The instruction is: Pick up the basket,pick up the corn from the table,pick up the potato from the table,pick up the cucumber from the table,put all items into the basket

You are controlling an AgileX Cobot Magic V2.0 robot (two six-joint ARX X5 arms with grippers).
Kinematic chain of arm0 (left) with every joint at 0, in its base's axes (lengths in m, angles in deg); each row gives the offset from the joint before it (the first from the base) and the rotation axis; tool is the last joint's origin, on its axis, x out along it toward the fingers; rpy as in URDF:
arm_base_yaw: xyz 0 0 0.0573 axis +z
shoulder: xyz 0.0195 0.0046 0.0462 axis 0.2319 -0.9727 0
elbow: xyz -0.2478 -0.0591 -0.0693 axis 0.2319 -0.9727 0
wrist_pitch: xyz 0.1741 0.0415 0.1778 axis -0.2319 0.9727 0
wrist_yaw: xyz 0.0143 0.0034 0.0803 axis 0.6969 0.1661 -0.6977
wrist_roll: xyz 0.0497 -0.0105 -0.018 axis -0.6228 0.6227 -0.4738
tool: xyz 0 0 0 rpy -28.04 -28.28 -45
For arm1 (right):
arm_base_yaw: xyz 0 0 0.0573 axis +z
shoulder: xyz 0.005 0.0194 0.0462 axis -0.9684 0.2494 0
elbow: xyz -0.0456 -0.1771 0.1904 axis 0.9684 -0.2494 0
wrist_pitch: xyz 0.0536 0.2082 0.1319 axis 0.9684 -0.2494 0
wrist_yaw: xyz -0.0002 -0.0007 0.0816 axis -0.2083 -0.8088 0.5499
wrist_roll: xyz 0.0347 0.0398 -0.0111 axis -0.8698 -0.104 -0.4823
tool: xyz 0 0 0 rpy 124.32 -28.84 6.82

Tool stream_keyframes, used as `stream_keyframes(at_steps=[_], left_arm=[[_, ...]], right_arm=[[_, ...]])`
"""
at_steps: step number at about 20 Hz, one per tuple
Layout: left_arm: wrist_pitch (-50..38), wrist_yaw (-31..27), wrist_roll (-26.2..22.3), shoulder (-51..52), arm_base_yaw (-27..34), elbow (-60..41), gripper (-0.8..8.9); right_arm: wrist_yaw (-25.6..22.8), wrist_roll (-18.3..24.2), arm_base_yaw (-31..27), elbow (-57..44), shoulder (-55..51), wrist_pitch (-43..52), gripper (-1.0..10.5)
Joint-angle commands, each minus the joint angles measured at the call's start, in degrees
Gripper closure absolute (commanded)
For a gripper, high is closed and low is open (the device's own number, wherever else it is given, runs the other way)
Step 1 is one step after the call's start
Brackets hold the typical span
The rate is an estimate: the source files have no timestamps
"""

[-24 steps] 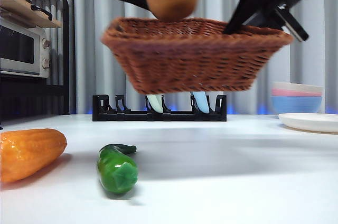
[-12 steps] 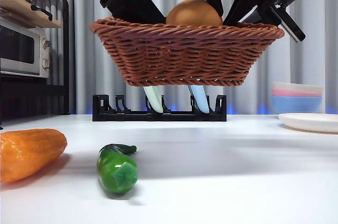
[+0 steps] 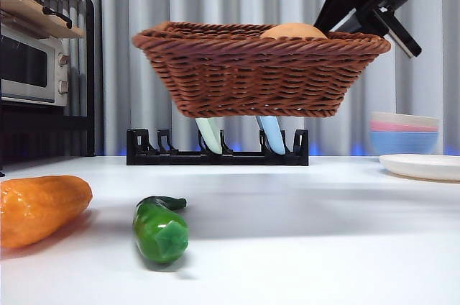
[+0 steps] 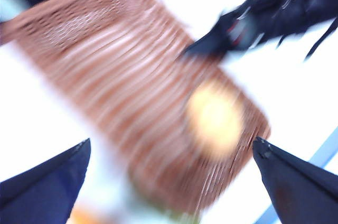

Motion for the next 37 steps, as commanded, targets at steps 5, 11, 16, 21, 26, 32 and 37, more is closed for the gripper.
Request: stream_keyframes(at_steps=[5, 11, 16, 21, 26, 32, 37], left_arm=[[14.5, -5.6, 9.7, 9.3, -0.2, -8.9, 2.93], [3.2, -6.0, 14.7, 11.3, 0.2, -27.8, 2.93], [-9.0, -1.5, 13.4, 5.4, 5.7, -35.2, 3.15], [-16.2, 6.1, 7.3, -5.2, 15.7, -35.3, 3.15], [-21.7, 12.7, 3.6, -14.6, 22.6, -35.3, 3.15], [-23.4, 13.0, 0.8, -20.5, 23.3, -35.3, 6.69], [-20.7, 13.2, -2.1, -18.3, 23.1, -35.3, 8.21]], right_arm=[[0.8, 2.0, -3.4, 0.6, 0.1, 1.2, 9.6], [0.8, 3.1, -3.9, 0.6, 0.0, 1.2, 9.6], [0.9, 3.5, -3.9, 0.6, 0.0, 1.2, 9.6], [0.9, 3.5, -3.9, 0.6, 0.0, 1.2, 9.6], [0.9, 3.5, -3.9, 0.6, 0.0, 1.2, 9.6], [0.8, 3.5, -3.9, 0.6, 0.0, 1.2, 9.6], [0.4, 3.5, -3.9, 0.6, 0.0, 1.2, 9.6]])
